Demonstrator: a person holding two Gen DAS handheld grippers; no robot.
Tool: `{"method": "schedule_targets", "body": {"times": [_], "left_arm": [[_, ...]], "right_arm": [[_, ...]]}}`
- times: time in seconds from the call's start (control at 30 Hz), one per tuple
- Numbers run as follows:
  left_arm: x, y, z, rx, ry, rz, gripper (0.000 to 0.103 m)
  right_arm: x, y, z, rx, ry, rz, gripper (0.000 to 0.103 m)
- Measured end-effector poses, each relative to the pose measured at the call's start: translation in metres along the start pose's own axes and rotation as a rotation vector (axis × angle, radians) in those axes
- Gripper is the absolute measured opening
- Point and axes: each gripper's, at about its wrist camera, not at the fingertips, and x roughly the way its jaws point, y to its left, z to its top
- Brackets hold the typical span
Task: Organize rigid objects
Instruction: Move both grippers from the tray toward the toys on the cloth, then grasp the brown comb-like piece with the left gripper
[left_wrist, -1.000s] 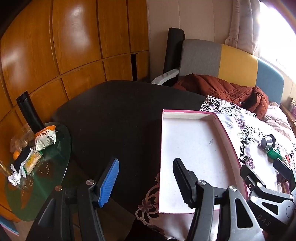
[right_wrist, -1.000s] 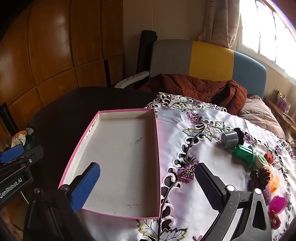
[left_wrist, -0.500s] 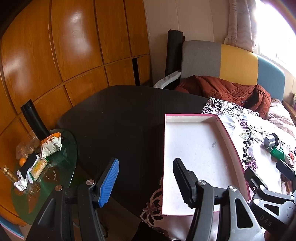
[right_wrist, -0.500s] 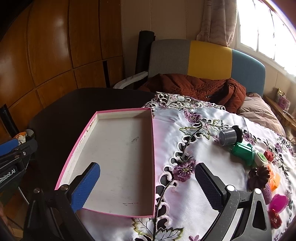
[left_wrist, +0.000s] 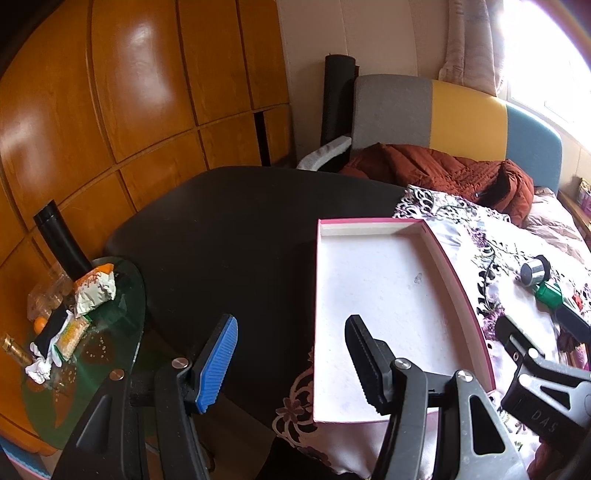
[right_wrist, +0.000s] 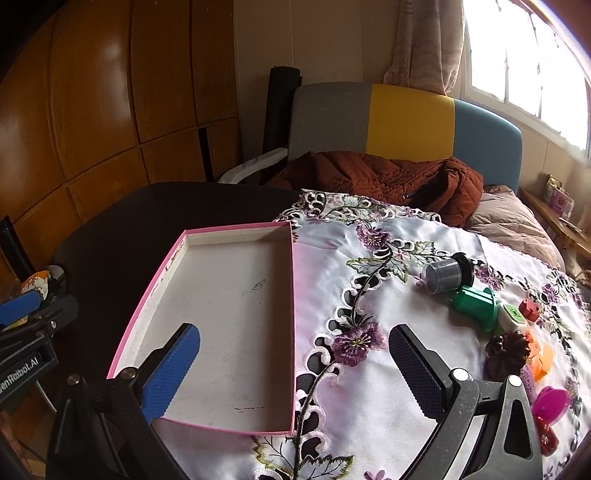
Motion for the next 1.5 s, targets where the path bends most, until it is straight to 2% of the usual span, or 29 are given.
{"method": "schedule_targets", "body": {"times": [0.33,0.47,0.8,0.9,1.0,1.07,1.13,1.23,1.4,1.5], "left_arm": [[0.001,-0.012,0.0,0.038,0.023,-0.068,0.061],[0.001,-0.02,0.001,0.055,0.033,-0.12,0.061],[0.001,-0.044,0.004,0.114,0.041,-0.187,0.061],[0.005,-0.051,0.005,0.131,0.054,-0.225,0.061],[0.011,-0.061,0.006,0.146,0.091,-0.318,0.061],[0.014,-0.07,0.005,0.157,0.113,-0.37,0.061],[0.015,-0.083,0.003,0.181,0.125,-0.39,0.061],[0.019,-0.106,0.002,0.229,0.155,-0.447,0.061],[0.024,-0.14,0.003,0.26,0.212,-0.555,0.061],[0.021,-0.165,0.005,0.29,0.232,-0.618,0.061]], "right_arm": [[-0.009,-0.024,0.009,0.009,-0.033,-0.043,0.103],[-0.012,-0.042,0.013,0.025,-0.04,-0.068,0.103],[-0.022,-0.102,0.022,0.079,-0.061,-0.159,0.103],[-0.025,-0.123,0.023,0.094,-0.059,-0.172,0.103],[-0.028,-0.149,0.025,0.122,-0.049,-0.181,0.103],[-0.032,-0.174,0.024,0.162,-0.051,-0.196,0.103],[-0.035,-0.2,0.023,0.21,-0.048,-0.22,0.103],[-0.037,-0.241,0.019,0.282,-0.038,-0.285,0.103],[-0.037,-0.311,-0.003,0.458,-0.007,-0.373,0.103],[-0.042,-0.338,-0.015,0.604,-0.02,-0.343,0.103]]}}
